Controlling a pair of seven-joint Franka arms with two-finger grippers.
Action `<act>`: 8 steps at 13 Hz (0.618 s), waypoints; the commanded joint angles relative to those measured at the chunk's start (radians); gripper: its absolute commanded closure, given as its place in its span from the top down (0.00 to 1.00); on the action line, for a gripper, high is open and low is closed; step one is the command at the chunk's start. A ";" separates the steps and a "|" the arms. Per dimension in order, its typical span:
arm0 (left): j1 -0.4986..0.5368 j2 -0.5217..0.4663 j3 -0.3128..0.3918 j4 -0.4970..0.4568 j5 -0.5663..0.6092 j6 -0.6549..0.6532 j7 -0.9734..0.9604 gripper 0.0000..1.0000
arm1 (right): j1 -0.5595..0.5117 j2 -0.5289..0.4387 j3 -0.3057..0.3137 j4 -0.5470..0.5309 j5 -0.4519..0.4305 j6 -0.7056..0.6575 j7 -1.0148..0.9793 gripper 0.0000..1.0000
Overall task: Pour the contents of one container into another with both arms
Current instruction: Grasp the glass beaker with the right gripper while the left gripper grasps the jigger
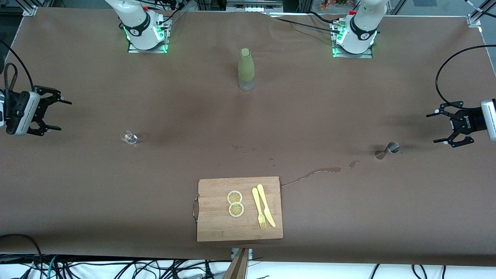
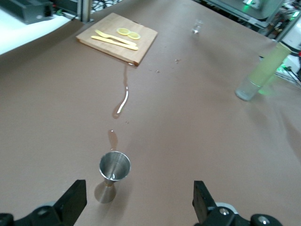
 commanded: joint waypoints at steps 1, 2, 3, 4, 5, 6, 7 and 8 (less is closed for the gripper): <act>0.026 0.032 -0.007 0.011 -0.027 -0.029 0.095 1.00 | -0.079 0.131 0.008 0.020 0.153 -0.019 -0.243 1.00; 0.026 0.041 -0.007 0.011 -0.027 -0.029 0.100 1.00 | -0.097 0.177 0.008 0.020 0.199 -0.029 -0.329 1.00; 0.026 0.049 -0.007 0.014 -0.027 -0.029 0.118 1.00 | -0.113 0.221 0.008 0.022 0.237 -0.054 -0.400 1.00; 0.026 0.067 -0.007 0.015 -0.027 -0.028 0.138 1.00 | -0.128 0.261 0.008 0.022 0.277 -0.066 -0.454 1.00; 0.026 0.085 -0.007 0.015 -0.030 -0.026 0.161 1.00 | -0.142 0.304 0.008 0.022 0.313 -0.066 -0.512 1.00; 0.026 0.105 -0.007 0.018 -0.035 -0.021 0.185 1.00 | -0.153 0.342 0.009 0.022 0.363 -0.068 -0.564 1.00; 0.025 0.115 -0.007 0.018 -0.050 -0.020 0.212 1.00 | -0.160 0.373 0.008 0.022 0.406 -0.069 -0.621 1.00; 0.023 0.121 -0.007 0.020 -0.053 -0.018 0.235 1.00 | -0.165 0.402 0.008 0.022 0.444 -0.069 -0.664 1.00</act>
